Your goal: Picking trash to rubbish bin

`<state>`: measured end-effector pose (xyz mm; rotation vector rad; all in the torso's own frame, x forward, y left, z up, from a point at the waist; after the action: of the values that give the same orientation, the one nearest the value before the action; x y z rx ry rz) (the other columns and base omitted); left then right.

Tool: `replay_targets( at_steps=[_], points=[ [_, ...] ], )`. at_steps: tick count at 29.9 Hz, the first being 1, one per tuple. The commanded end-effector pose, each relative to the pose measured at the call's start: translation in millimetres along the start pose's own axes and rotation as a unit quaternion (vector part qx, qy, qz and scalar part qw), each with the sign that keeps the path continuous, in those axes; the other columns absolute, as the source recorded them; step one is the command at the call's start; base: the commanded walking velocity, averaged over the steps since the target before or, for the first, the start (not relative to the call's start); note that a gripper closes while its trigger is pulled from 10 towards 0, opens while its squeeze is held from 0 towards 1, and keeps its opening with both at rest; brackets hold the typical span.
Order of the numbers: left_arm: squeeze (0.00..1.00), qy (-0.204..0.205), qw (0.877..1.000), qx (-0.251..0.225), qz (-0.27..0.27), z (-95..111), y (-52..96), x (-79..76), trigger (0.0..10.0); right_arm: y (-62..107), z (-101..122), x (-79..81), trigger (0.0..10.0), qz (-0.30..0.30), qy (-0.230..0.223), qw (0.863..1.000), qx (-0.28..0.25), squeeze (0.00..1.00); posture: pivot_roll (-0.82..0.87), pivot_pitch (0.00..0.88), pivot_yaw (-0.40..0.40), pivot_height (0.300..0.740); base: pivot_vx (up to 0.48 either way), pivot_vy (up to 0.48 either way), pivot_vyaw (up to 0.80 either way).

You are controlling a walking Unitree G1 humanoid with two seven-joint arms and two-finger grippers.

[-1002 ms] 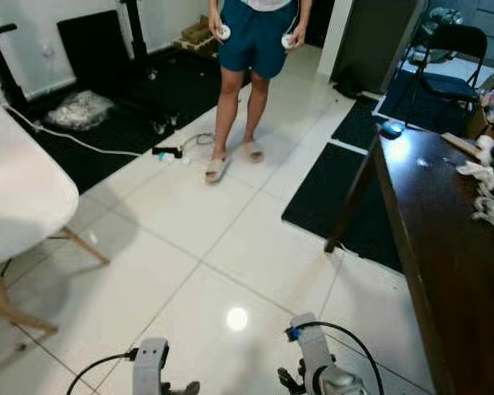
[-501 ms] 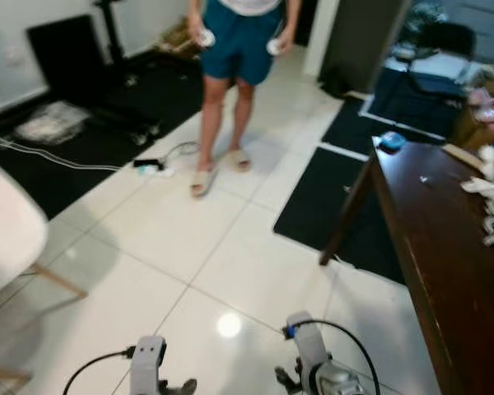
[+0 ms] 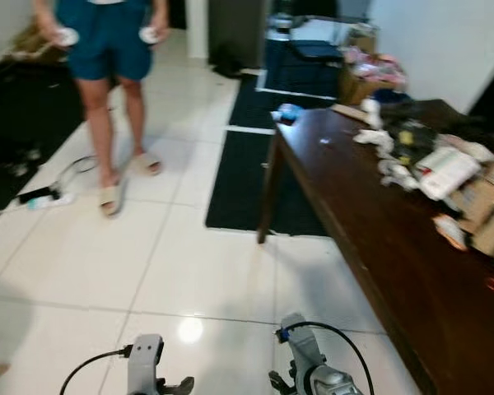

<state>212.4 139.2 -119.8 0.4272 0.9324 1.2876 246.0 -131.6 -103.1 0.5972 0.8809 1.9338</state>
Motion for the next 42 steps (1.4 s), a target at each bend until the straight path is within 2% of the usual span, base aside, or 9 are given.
replay_targets(
  at_steps=[1, 22, 26, 27, 31, 35, 37, 40, 42],
  points=[
    [0.00, 0.005, 1.000, 0.016, -0.001, -11, 1.1, -1.6, 10.0, 0.6, -9, 3.6, 10.0, 0.008, -0.003, 1.000, 0.014, 0.00, 0.13, 0.098, -0.069, 0.740, 0.000, 0.000, -0.80],
    [0.00, -0.013, 1.000, 0.019, -0.005, -11, 0.7, -3.4, 10.0, -0.2, -2, 14.5, 10.0, 0.052, -0.011, 0.999, -0.007, 0.00, 0.13, 0.095, -0.074, 0.740, 0.000, 0.000, -0.80],
    [0.00, -0.027, 1.000, 0.007, -0.014, -2, -0.9, -5.6, 10.0, 4.5, 18, 28.6, 10.0, 0.145, -0.058, 0.985, -0.067, 0.00, 0.13, 0.092, -0.070, 0.740, 0.000, 0.000, 0.00],
    [0.00, -0.042, 0.999, -0.001, -0.019, 5, -1.8, -6.5, 10.0, 10.1, 25, 35.7, 10.0, 0.204, -0.062, 0.973, -0.087, 0.00, 0.13, 0.092, -0.069, 0.740, 0.000, 0.000, 0.00],
    [0.00, -0.050, 0.999, -0.004, -0.022, 8, -2.0, -6.6, 10.0, 12.6, 28, 37.9, 10.0, 0.227, -0.060, 0.968, -0.092, 0.00, 0.13, 0.092, -0.069, 0.740, 0.000, 0.000, 0.00],
    [0.00, -0.070, 0.994, -0.049, -0.068, 40, -4.2, -17.1, 10.0, 30.2, 63, 51.3, 10.0, 0.356, -0.034, 0.922, -0.151, 0.00, 0.12, 0.095, -0.068, 0.740, 0.000, 0.000, 0.00],
    [0.00, -0.070, 0.994, -0.049, -0.068, 40, -4.2, -17.1, 10.0, 30.2, 63, 51.3, 10.0, 0.356, -0.034, 0.922, -0.151, 0.00, 0.12, 0.095, -0.068, 0.740, 0.000, 0.000, 0.00],
    [0.00, -0.114, 0.981, -0.102, -0.117, 75, -2.1, -29.9, 10.0, 55.1, 104, 63.2, 10.0, 0.465, -0.014, 0.855, -0.230, 0.00, 0.13, 0.103, -0.066, 0.740, 0.000, 0.000, 0.00],
    [0.00, -0.158, 0.974, -0.109, -0.122, 82, -0.8, -31.6, 10.0, 67.4, 121, 66.4, 10.0, 0.501, -0.004, 0.824, -0.264, 0.00, 0.13, 0.104, -0.065, 0.740, 0.000, 0.000, 0.00]
  ],
)
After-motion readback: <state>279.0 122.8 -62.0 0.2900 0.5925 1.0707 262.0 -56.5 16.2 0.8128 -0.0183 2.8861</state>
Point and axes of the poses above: a point about 5 cm out from each wrist's last joint towards the gripper, its own y axis pointing back from the gripper into the wrist, its own z axis along the axis of the wrist's last joint, x = y × z, the point moved 5 cm from there along -y, pointing out of the wrist towards the gripper, and after that the axes turned 5 degrees about y, right-handed, at the moved point
